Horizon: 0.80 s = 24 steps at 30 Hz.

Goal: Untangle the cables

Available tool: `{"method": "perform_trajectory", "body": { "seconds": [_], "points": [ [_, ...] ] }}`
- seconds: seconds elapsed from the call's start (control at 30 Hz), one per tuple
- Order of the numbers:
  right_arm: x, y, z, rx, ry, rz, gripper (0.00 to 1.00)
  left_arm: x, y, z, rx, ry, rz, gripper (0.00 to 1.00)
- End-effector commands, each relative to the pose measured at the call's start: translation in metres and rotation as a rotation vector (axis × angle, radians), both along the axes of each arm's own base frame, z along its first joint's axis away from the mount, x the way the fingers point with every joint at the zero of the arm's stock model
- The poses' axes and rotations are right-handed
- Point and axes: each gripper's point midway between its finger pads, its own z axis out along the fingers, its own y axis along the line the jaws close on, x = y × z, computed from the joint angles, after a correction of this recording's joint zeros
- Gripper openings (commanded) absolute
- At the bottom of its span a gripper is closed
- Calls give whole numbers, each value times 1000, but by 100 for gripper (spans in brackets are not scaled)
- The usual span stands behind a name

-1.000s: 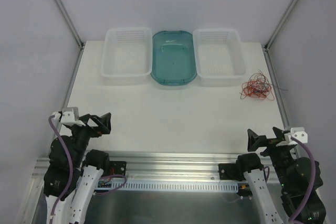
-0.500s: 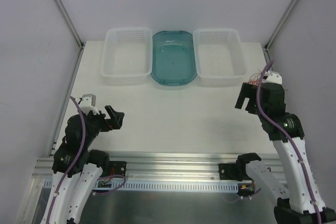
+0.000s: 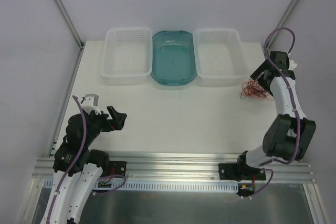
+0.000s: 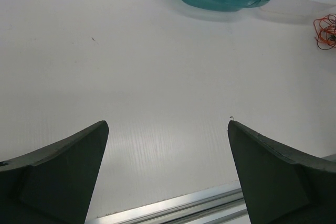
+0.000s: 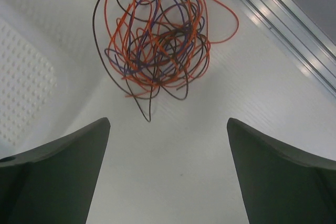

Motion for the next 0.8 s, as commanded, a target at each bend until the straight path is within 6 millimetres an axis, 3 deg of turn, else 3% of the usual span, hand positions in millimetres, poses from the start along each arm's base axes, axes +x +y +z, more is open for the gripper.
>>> {"method": "perform_trajectory", "body": {
  "seconds": [0.0, 0.07, 0.13, 0.17, 0.37, 0.47, 0.5, 0.57, 0.6, 0.63, 0.67, 0.77],
  "points": [
    [43, -20, 9, 56, -105, -101, 100, 3, -2, 6, -24, -27, -1, 99],
    [54, -28, -20, 98, -56, -136, 100, 4, -3, 4, -23, -21, -1, 99],
    [65, -34, -29, 120, -55, -162, 100, 4, -2, 4, -21, -15, 2, 99],
    [68, -37, -50, 144, -16, -174, 100, 4, -3, 3, -22, -13, -3, 99],
    [71, -35, -108, 234, 80, -191, 100, 5, -2, 1, -20, -4, 2, 99],
    [63, -29, -124, 258, 120, -179, 91, 5, -2, 1, -18, -6, 3, 99],
    [60, -27, -124, 262, 119, -174, 79, 5, -2, 1, -20, -5, 4, 99],
    [49, -22, -130, 273, 135, -166, 66, 5, -3, 2, -22, -11, 1, 99],
    [46, -20, -122, 267, 119, -151, 51, 5, -2, 2, -21, -11, 2, 99],
    [42, -15, -122, 279, 116, -136, 41, 5, -2, 2, -23, -12, 3, 99],
    [31, -8, -129, 288, 138, -123, 25, 5, -2, 2, -23, -14, 3, 99],
    [16, 9, -115, 262, 124, -57, 4, 4, -3, 3, -28, -19, -3, 99]
  ]
}}
